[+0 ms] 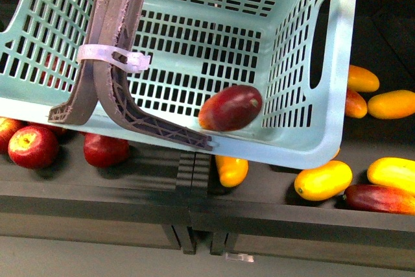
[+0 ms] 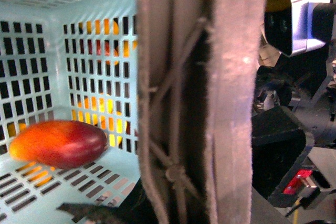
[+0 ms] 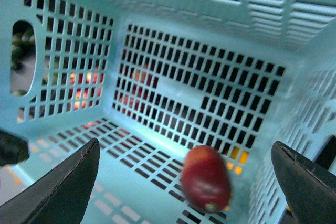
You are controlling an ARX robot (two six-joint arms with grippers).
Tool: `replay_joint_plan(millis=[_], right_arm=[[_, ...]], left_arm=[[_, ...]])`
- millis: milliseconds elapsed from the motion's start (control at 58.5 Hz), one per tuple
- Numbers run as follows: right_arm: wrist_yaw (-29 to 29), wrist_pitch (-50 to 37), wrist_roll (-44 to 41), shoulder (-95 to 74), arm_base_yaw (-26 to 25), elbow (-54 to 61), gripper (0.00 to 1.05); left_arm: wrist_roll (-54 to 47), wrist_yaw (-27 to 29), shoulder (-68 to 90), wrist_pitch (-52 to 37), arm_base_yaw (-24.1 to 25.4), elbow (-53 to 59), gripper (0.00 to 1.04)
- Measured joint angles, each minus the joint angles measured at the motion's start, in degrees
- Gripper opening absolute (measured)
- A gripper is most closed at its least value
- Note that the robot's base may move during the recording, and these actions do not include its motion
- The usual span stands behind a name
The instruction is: Pick mango and avocado into basket
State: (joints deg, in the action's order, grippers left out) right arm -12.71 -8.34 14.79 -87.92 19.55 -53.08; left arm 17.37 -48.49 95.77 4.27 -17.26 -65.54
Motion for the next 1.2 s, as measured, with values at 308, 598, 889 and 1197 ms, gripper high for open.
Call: replay_joint_plan(millis=[308,598,889,1197], right_arm=[[16.1,-10.6,-7.1,14.2,-6.9,7.5,0.96],[30.7,-1.7,-7.9,38.6,-6.7,27.1,0.96],[34.2,2.9,-6.9,46.9,-4.7,32.1,0.96],[34.5,2.9,-6.8,46.9,-4.7,32.1,0.96]], left_arm=[[-0.2,0.3,0.0,0.0,0.0,0.0,0.15],[-0.2,-0.2,0.0,0.0,0.0,0.0,0.15],[-0.2,0.3,0.0,0.0,0.0,0.0,0.15],[-0.3,0.0,0.0,0.0,-0.3,0.0,0.15]])
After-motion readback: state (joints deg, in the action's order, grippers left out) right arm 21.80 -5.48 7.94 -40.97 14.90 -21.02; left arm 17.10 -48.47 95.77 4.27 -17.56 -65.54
